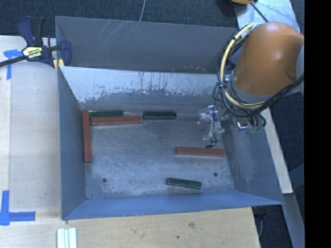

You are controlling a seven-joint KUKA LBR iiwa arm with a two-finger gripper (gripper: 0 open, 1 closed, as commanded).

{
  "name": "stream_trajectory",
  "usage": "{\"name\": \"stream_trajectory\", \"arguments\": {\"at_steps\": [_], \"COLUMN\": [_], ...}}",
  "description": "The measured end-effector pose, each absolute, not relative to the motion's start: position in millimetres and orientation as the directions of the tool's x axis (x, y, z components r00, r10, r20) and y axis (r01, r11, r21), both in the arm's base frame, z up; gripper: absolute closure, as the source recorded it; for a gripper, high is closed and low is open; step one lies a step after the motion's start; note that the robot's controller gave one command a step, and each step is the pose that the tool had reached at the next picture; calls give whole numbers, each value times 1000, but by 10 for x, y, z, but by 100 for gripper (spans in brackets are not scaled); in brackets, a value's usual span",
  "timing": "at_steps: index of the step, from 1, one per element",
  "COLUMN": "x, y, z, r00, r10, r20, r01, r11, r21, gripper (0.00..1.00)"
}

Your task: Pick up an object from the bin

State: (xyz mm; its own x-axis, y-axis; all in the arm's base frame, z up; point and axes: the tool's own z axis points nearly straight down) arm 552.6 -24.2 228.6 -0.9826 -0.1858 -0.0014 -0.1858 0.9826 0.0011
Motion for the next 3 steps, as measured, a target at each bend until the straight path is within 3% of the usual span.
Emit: {"name": "stream_trajectory", "arguments": {"at_steps": [1, 2, 3], "x": [5258, 5264, 5347], "y": [-678, -681, -605], "z": [1667, 1693, 1256], "r00": [-967, -967, -966], "r10": [-257, -256, -260], "r20": [0, -3, -11], "r01": [-257, -256, -259], "r11": [967, 967, 966], "r21": [1, -1, -4], "gripper": [0, 0, 0]}}
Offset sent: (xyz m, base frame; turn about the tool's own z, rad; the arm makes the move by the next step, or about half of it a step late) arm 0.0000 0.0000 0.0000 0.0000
